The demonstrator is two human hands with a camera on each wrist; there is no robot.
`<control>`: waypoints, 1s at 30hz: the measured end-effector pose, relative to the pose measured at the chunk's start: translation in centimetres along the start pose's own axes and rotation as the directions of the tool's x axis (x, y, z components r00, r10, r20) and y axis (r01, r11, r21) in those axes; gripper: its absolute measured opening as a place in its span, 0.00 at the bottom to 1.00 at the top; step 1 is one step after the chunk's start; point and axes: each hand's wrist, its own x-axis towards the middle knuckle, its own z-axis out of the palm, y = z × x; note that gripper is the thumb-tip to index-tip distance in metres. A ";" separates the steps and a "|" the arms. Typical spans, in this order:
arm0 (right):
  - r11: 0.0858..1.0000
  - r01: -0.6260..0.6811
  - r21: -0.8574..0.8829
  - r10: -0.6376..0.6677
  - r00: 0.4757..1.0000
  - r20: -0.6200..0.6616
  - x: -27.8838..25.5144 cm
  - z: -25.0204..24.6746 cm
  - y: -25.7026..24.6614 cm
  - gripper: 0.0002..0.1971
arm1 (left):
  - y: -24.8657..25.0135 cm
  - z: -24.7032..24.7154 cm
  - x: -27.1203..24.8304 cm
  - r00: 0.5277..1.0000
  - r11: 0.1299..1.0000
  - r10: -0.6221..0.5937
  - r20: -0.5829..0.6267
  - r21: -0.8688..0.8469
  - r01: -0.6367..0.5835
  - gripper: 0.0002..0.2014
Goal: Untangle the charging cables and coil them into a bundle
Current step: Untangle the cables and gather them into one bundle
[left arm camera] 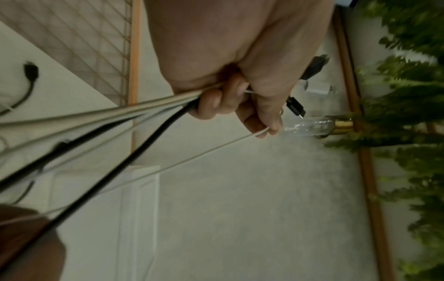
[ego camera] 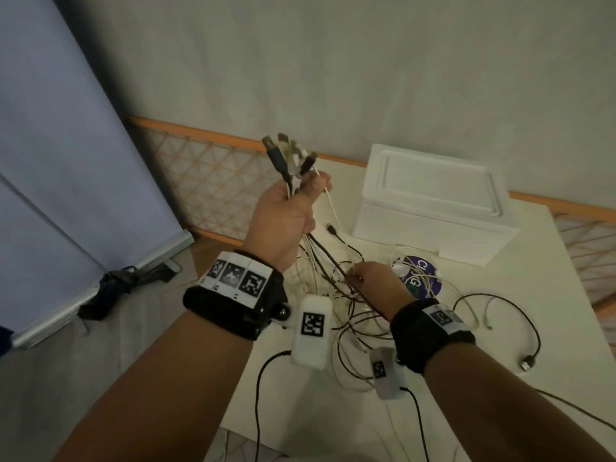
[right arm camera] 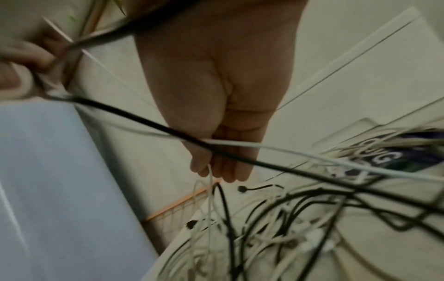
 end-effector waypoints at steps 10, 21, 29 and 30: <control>0.919 0.126 0.374 -0.016 0.959 -0.284 -1.5 -7.3 -3.0 0.05 | -7.7 -0.3 -1.8 0.928 0.846 -0.368 0.062 0.436 0.306 0.10; 0.982 0.177 0.070 -0.158 0.964 -0.216 -5.1 -5.9 -0.3 0.14 | -7.8 -0.7 -1.0 0.894 0.864 -0.438 0.093 -0.233 0.447 0.11; 0.961 0.036 0.274 0.033 0.970 -0.242 -6.3 -4.6 1.0 0.10 | -10.4 -1.3 -2.4 0.878 0.867 -0.476 -0.048 -0.192 0.459 0.09; 0.945 0.019 0.327 0.074 0.961 -0.268 -6.3 -4.7 0.9 0.10 | -10.9 -1.3 -2.5 0.858 0.860 -0.500 -0.120 -0.189 0.475 0.11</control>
